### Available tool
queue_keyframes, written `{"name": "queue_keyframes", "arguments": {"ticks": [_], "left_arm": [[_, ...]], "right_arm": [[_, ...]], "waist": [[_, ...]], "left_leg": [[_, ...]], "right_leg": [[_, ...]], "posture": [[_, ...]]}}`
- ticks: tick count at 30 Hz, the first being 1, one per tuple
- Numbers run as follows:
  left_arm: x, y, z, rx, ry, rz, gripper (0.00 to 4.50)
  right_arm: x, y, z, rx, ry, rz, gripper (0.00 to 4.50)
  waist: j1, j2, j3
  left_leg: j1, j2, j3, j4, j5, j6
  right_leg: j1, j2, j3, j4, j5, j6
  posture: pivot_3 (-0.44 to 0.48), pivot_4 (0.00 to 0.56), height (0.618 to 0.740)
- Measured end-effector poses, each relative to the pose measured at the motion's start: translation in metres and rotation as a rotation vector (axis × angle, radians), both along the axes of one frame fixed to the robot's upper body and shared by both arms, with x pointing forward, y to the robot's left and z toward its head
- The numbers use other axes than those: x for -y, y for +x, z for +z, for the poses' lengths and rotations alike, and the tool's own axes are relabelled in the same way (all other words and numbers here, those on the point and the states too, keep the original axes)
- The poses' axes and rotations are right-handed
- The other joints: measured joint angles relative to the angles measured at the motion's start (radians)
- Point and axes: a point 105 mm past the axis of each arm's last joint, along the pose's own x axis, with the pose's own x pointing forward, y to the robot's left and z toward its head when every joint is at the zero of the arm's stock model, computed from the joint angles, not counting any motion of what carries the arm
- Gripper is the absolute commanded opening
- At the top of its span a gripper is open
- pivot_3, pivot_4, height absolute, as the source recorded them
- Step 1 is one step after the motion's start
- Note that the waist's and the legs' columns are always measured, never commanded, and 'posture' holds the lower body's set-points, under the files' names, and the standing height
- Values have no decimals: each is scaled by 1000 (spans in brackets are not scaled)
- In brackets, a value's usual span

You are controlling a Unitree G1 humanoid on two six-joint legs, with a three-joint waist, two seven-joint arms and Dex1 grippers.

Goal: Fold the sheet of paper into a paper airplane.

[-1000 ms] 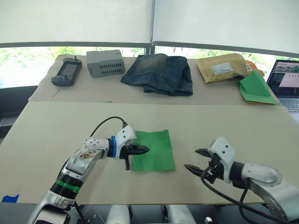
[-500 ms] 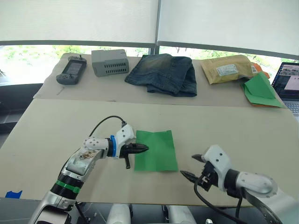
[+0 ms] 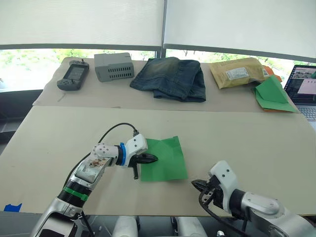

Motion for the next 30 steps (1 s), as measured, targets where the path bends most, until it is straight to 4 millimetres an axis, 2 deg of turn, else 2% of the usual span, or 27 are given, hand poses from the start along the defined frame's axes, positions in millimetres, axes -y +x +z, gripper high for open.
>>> {"name": "queue_keyframes", "arguments": {"ticks": [9, 16, 22, 30], "left_arm": [[-2, -2, -1, -2, 10, -3, 0], [-1, -3, 0, 0, 10, -3, 0], [-4, -1, 0, 8, 18, 4, 0], [-6, 0, 1, 16, 19, 19, 0]], "right_arm": [[-10, 15, -3, 59, 68, -3, 63], [-19, 26, 3, 123, 168, 30, 63], [-41, 28, 14, 153, 251, 137, 63], [-57, 38, 11, 134, 248, 232, 63]], "waist": [[-4, -1, -2], [-1, -1, -2], [-2, 0, -2], [-1, 0, -2]], "left_leg": [[1, 1, -1, 0, 0, 0], [0, 1, -2, 0, 0, 0], [0, 1, -3, 0, 0, 0], [-1, 1, -4, 0, 0, 0]], "right_leg": [[1, 1, -1, 0, 0, 0], [1, 1, -2, 0, 0, 1], [1, 1, -4, 0, 0, 0], [1, 1, -5, 0, 0, 0]], "posture": [[0, 150, 734], [0, 150, 734], [0, 150, 734], [0, 150, 734]]}}
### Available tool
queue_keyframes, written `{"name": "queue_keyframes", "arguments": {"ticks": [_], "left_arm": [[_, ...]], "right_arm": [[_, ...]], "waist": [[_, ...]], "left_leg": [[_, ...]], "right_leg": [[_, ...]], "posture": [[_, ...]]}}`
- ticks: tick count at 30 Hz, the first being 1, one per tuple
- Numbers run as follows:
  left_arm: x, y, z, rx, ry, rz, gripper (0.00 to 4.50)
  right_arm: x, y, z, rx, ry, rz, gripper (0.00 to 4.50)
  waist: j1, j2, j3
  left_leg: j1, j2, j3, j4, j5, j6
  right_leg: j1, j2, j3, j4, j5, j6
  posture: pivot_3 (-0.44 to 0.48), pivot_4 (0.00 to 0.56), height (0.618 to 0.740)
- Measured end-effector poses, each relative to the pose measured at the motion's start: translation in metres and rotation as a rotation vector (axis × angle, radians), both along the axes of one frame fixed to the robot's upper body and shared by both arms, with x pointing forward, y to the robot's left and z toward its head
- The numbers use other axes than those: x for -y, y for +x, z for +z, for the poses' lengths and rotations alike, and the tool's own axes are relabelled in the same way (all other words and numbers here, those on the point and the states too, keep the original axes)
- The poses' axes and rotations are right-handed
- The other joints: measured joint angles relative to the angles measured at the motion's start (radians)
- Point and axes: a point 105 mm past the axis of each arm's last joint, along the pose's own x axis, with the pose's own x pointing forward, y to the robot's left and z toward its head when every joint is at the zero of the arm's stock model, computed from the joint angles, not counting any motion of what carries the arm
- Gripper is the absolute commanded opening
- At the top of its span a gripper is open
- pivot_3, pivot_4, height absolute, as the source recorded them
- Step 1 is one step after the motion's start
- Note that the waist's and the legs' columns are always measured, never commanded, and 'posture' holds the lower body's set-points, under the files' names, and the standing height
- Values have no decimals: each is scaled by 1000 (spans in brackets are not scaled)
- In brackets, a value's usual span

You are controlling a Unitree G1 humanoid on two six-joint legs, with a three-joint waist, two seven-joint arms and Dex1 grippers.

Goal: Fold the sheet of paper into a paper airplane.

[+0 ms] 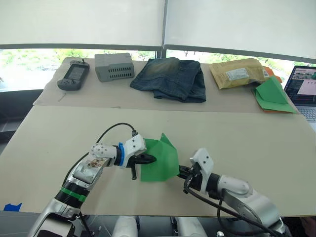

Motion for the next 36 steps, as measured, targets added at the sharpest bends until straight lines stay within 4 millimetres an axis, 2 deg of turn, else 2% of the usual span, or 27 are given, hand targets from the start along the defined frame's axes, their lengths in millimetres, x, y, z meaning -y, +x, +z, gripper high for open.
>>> {"name": "queue_keyframes", "arguments": {"ticks": [3, 13, 15, 19, 24, 28, 32, 36], "left_arm": [[-3, 3, 1, 9, -3, 28, 0], [-9, -2, -1, 17, -23, 90, 0], [-9, -2, -1, 18, -24, 96, 0], [-11, -2, -1, 17, -26, 109, 0], [-16, -4, 0, 12, -25, 131, 0], [-29, 0, 3, 4, -30, 184, 0], [-51, 5, 18, 10, -59, 256, 0], [-66, 8, 49, 47, -182, 296, 0]], "right_arm": [[-4, 7, -1, 10, -18, 35, 63], [-21, 25, 24, 98, 18, 136, 63], [-25, 25, 19, 78, 12, 163, 63], [-32, 24, -11, 0, -49, 225, 63], [-38, 34, -13, 51, -69, 277, 63], [-40, 39, -14, 70, -80, 302, 63], [-41, 40, -15, 76, -98, 317, 63], [-41, 41, -17, 73, -109, 312, 63]], "waist": [[-1, 0, 0], [1, 0, 0], [0, 0, 0], [0, 0, 0], [-4, 1, 0], [-4, 1, 0], [-5, 1, 0], [-4, 1, 0]], "left_leg": [[0, 0, 0, 0, 0, 0], [0, 0, -1, 0, 0, 0], [0, 0, -1, 0, 0, 0], [0, 0, -1, 0, 0, 0], [1, 0, -1, 0, 0, 0], [1, 1, -2, 0, 0, 0], [1, 1, -2, 0, 0, 0], [2, 2, -2, 0, 0, 0]], "right_leg": [[0, 0, 0, 0, 0, 0], [0, 0, -1, 1, 0, -1], [0, 0, -1, 1, 0, -2], [0, 0, -1, 1, 1, -3], [0, 1, -2, 2, 1, -3], [0, 1, -2, 2, 1, -4], [0, 1, -3, 3, 0, -5], [1, 1, -3, 3, 0, -5]], "posture": [[0, 150, 734], [0, 150, 734], [0, 150, 734], [0, 150, 734], [0, 150, 734], [0, 150, 734], [0, 150, 734], [0, 150, 734]]}}
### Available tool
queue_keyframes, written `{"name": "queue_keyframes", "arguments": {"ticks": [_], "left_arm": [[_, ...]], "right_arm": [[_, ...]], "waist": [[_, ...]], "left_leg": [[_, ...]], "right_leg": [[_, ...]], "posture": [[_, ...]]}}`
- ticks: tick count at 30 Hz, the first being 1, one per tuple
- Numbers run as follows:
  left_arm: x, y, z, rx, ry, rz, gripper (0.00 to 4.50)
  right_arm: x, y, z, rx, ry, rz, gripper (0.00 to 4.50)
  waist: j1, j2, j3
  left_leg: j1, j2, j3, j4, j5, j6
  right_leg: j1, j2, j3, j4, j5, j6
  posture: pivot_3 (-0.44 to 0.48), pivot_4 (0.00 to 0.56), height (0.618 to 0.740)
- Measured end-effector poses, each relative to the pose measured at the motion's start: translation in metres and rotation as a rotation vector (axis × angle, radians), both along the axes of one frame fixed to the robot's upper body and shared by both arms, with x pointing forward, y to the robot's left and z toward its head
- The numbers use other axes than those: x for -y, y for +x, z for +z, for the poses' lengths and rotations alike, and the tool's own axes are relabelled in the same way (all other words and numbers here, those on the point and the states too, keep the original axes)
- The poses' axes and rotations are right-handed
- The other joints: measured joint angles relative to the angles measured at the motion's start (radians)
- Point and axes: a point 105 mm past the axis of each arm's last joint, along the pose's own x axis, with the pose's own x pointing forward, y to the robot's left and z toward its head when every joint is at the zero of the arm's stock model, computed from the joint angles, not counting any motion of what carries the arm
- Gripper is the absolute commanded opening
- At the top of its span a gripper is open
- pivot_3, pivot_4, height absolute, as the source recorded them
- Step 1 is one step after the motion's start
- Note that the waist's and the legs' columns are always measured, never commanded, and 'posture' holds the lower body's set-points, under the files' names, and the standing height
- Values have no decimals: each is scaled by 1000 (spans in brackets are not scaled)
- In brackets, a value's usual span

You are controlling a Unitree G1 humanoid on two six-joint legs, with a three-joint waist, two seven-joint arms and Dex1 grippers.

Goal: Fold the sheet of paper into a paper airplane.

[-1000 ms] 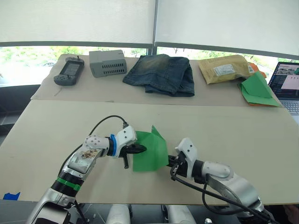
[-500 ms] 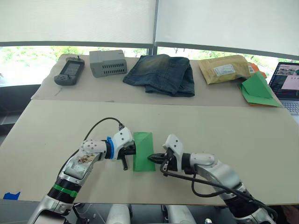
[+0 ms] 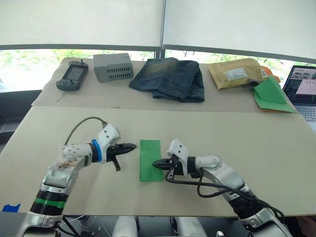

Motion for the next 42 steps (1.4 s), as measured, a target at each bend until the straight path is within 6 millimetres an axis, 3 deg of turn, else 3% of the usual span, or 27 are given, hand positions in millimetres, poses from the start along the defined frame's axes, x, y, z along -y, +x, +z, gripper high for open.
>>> {"name": "queue_keyframes", "arguments": {"ticks": [5, 10, 13, 18, 24, 32, 42], "left_arm": [[23, -4, 15, 27, -91, -79, 0], [51, -6, -9, -27, -39, -144, 0], [51, -7, -33, -80, 44, -140, 0], [53, -15, -53, -113, 90, -168, 0], [57, -16, -55, -85, 107, -195, 0], [58, -15, -55, -43, 135, -193, 0], [56, -16, -56, -38, 135, -173, 0]], "right_arm": [[2, 1, -1, -14, -7, -13, 63], [2, 0, -1, -22, -6, -38, 63], [4, -2, 0, -23, 2, -64, 63], [13, -1, 2, -38, 10, -122, 63], [21, 11, 4, -27, 11, -181, 63], [22, 43, 8, 4, -9, -195, 63], [11, 68, 12, 59, -16, -161, 63]], "waist": [[3, 0, 0], [4, 0, 0], [4, 1, 0], [11, 1, 0], [9, 1, 0], [5, 1, 0], [1, 2, 0]], "left_leg": [[3, 0, 0, 0, 0, 0], [7, -1, 0, -1, 0, 0], [8, -1, 0, -1, 0, 0], [7, -2, 0, -1, 0, 0], [8, -2, 0, -1, 0, 0], [10, -1, 0, -1, 0, 0], [10, -1, 0, -2, 0, 0]], "right_leg": [[4, 0, 0, -1, 0, 0], [8, 0, 0, -1, -1, 0], [9, 0, 0, -2, -1, 0], [9, -2, 0, -3, -2, 0], [9, -2, -1, -3, -6, -4], [11, -2, -1, -3, -5, -4], [11, -2, -1, -2, -3, -2]], "posture": [[0, 150, 734], [0, 150, 734], [0, 150, 734], [0, 150, 734], [0, 150, 734], [0, 150, 734], [0, 150, 734]]}}
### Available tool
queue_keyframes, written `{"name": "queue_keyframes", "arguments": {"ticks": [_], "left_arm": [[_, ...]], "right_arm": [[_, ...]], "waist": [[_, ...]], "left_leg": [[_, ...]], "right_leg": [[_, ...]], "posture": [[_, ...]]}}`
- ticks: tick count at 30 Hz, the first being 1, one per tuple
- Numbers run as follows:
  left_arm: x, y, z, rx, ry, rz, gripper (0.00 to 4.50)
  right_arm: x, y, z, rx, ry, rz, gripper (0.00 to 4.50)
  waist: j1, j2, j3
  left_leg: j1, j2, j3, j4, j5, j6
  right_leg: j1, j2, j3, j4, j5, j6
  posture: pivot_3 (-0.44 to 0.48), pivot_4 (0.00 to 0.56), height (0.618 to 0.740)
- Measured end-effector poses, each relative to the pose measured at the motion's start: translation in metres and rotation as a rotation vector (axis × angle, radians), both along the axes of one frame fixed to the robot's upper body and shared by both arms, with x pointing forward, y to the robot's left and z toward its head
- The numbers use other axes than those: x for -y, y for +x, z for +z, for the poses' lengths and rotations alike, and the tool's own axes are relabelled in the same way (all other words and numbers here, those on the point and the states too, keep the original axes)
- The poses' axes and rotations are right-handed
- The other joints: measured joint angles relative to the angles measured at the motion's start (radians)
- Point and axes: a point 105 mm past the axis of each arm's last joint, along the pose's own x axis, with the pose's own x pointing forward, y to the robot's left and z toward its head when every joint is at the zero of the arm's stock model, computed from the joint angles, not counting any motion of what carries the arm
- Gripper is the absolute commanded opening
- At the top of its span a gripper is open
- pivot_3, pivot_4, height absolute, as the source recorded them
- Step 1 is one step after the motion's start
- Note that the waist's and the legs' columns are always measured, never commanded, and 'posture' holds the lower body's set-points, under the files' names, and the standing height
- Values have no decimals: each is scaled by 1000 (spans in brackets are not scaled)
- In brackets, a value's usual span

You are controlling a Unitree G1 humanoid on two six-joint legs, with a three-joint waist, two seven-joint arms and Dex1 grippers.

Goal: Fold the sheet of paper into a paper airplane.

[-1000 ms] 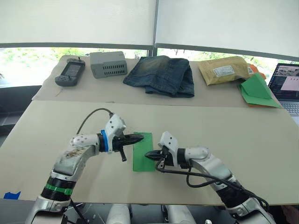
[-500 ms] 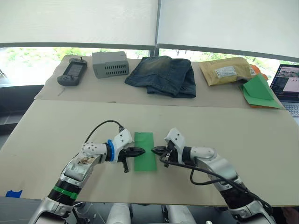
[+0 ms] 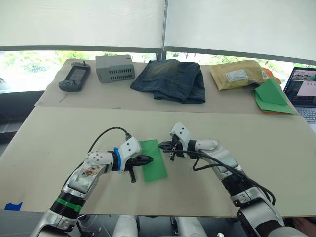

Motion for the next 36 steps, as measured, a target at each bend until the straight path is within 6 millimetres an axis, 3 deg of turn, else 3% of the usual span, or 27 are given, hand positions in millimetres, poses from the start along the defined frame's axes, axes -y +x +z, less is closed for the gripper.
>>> {"name": "queue_keyframes", "arguments": {"ticks": [6, 13, 22, 30, 36], "left_arm": [[1, 1, 0, 26, 24, 7, 0], [-1, 7, 0, 37, 33, 16, 0], [-2, 10, -1, 44, 34, 16, 0], [-3, 19, 0, 50, 41, 12, 0], [-4, 22, 0, 53, 44, 2, 0]], "right_arm": [[-5, 11, 0, 44, -2, 8, 63], [-9, 10, -1, 101, -29, 77, 63], [9, -31, -7, 120, -54, 187, 63], [8, -62, -14, 67, -50, 229, 63], [4, -71, -15, 51, -56, 238, 63]], "waist": [[-1, 0, 0], [-2, 1, 0], [0, 1, -1], [1, 1, -1], [0, 2, -1]], "left_leg": [[1, 0, 0, 0, 0, 0], [1, 0, 0, -1, 0, 0], [2, 0, 0, -2, 0, 0], [3, 0, 0, -3, 0, 0], [3, 0, 0, -3, 0, 0]], "right_leg": [[0, 0, 0, 0, 0, 0], [0, 0, 0, 0, 1, 1], [1, 0, 0, 0, -1, 0], [1, 0, 0, 0, -4, -3], [1, 0, -1, 0, -4, -3]], "posture": [[0, 150, 734], [0, 150, 734], [0, 150, 734], [0, 150, 734], [0, 150, 734]]}}
